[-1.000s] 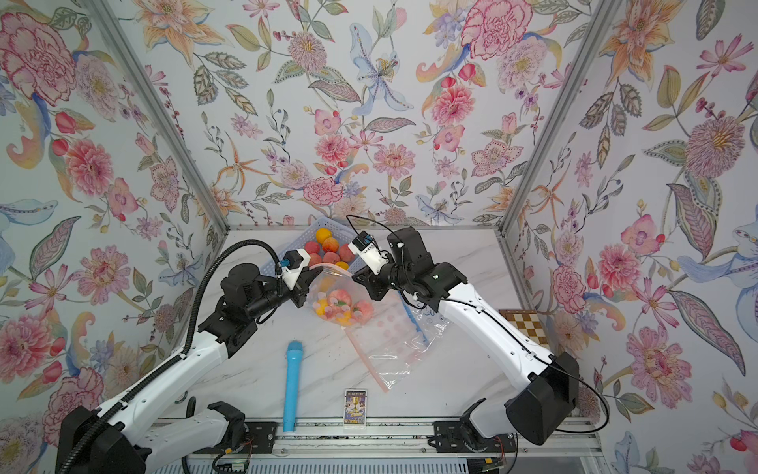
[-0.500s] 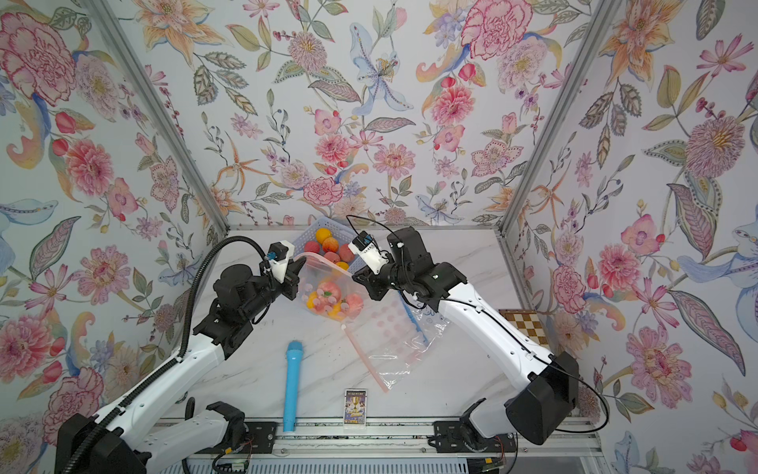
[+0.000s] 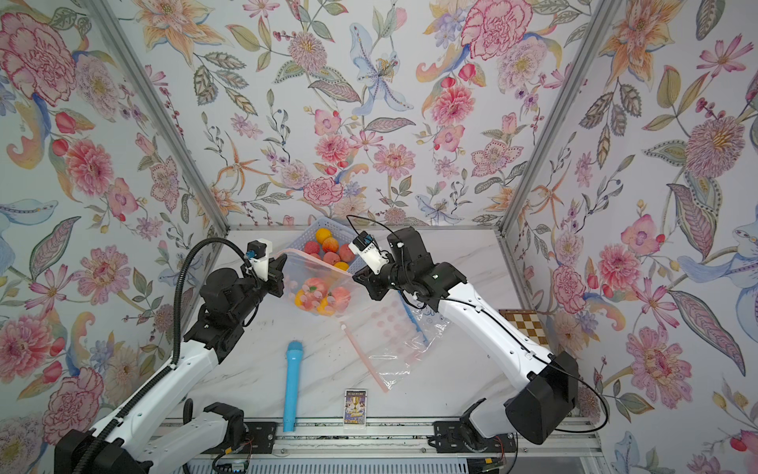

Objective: Place the peach in a zip-top bag and seal the zipper
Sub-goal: Zip the zipper on the zipper food storage bag.

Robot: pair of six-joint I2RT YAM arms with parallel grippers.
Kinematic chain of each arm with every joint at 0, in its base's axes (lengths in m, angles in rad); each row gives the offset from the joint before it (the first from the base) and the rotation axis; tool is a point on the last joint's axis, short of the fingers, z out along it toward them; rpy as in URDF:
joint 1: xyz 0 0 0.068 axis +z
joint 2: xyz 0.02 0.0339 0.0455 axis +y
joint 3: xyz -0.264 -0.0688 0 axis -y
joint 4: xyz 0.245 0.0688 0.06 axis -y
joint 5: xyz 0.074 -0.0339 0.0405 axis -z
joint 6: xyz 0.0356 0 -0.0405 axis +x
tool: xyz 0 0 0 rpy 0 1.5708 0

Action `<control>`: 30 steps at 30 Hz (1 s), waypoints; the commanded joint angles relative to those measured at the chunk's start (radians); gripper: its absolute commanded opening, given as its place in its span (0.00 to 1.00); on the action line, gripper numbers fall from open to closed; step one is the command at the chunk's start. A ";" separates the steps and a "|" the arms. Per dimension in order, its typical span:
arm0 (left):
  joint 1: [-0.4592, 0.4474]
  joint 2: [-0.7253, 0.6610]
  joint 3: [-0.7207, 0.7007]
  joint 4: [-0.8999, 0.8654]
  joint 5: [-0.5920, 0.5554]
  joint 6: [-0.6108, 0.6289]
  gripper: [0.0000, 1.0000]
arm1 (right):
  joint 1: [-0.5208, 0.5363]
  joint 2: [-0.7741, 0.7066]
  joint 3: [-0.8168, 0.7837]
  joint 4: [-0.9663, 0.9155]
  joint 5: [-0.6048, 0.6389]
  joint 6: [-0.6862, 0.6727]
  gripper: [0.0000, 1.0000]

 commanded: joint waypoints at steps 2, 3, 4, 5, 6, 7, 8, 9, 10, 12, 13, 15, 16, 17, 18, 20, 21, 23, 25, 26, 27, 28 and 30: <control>0.034 -0.031 -0.010 0.034 -0.037 -0.018 0.00 | -0.014 0.013 -0.017 -0.040 0.026 0.011 0.01; 0.036 -0.032 -0.010 0.034 -0.038 -0.018 0.00 | -0.014 0.011 -0.017 -0.041 0.028 0.011 0.01; 0.038 -0.035 -0.012 0.033 -0.037 -0.019 0.00 | -0.014 0.011 -0.017 -0.041 0.028 0.011 0.01; 0.042 -0.035 -0.013 0.034 -0.034 -0.022 0.00 | -0.015 0.011 -0.018 -0.041 0.028 0.011 0.01; 0.044 -0.037 -0.012 0.035 -0.027 -0.024 0.00 | -0.014 0.012 -0.018 -0.039 0.026 0.011 0.01; 0.044 -0.036 -0.012 0.039 -0.010 -0.024 0.00 | -0.015 0.014 -0.017 -0.039 0.024 0.012 0.01; 0.044 -0.034 -0.013 0.041 0.012 -0.023 0.00 | -0.014 0.016 -0.014 -0.040 0.021 0.013 0.01; 0.045 -0.032 -0.012 0.044 0.040 -0.020 0.00 | -0.013 0.020 -0.010 -0.041 0.018 0.014 0.02; 0.044 -0.030 -0.010 0.046 0.080 -0.014 0.00 | -0.012 0.024 -0.003 -0.041 0.016 0.017 0.02; 0.044 -0.028 -0.012 0.065 0.177 -0.004 0.00 | -0.008 0.033 0.009 -0.042 0.007 0.017 0.06; 0.044 -0.029 -0.012 0.075 0.227 -0.004 0.00 | -0.005 0.036 0.017 -0.044 -0.004 0.017 0.10; 0.044 -0.032 -0.012 0.094 0.310 -0.006 0.00 | -0.004 0.047 0.036 -0.053 -0.026 0.017 0.25; 0.044 -0.035 -0.012 0.102 0.349 -0.006 0.00 | -0.002 0.053 0.046 -0.058 -0.036 0.016 0.34; 0.044 -0.040 -0.011 0.110 0.387 -0.006 0.00 | -0.003 0.058 0.056 -0.059 -0.045 0.015 0.40; 0.043 -0.044 -0.012 0.114 0.418 -0.004 0.00 | -0.003 0.061 0.064 -0.062 -0.048 0.011 0.43; 0.044 -0.052 -0.010 0.118 0.470 -0.001 0.00 | -0.002 0.069 0.077 -0.063 -0.052 0.006 0.51; 0.044 -0.055 -0.008 0.117 0.487 0.001 0.00 | -0.001 0.075 0.087 -0.064 -0.052 0.002 0.54; 0.043 -0.060 -0.008 0.116 0.503 0.002 0.00 | -0.001 0.085 0.106 -0.065 -0.054 -0.007 0.57; 0.044 -0.058 -0.005 0.115 0.510 -0.004 0.00 | -0.001 0.097 0.123 -0.066 -0.062 -0.015 0.59; 0.043 -0.056 -0.002 0.115 0.516 -0.007 0.00 | -0.001 0.103 0.130 -0.064 -0.067 -0.017 0.59; 0.043 -0.053 0.000 0.117 0.529 -0.010 0.00 | 0.001 0.111 0.137 -0.065 -0.069 -0.020 0.59; 0.044 -0.050 0.001 0.124 0.540 -0.017 0.00 | 0.001 0.124 0.144 -0.065 -0.071 -0.021 0.59; 0.043 -0.043 0.001 0.143 0.543 -0.036 0.00 | 0.001 0.140 0.153 -0.066 -0.081 -0.020 0.57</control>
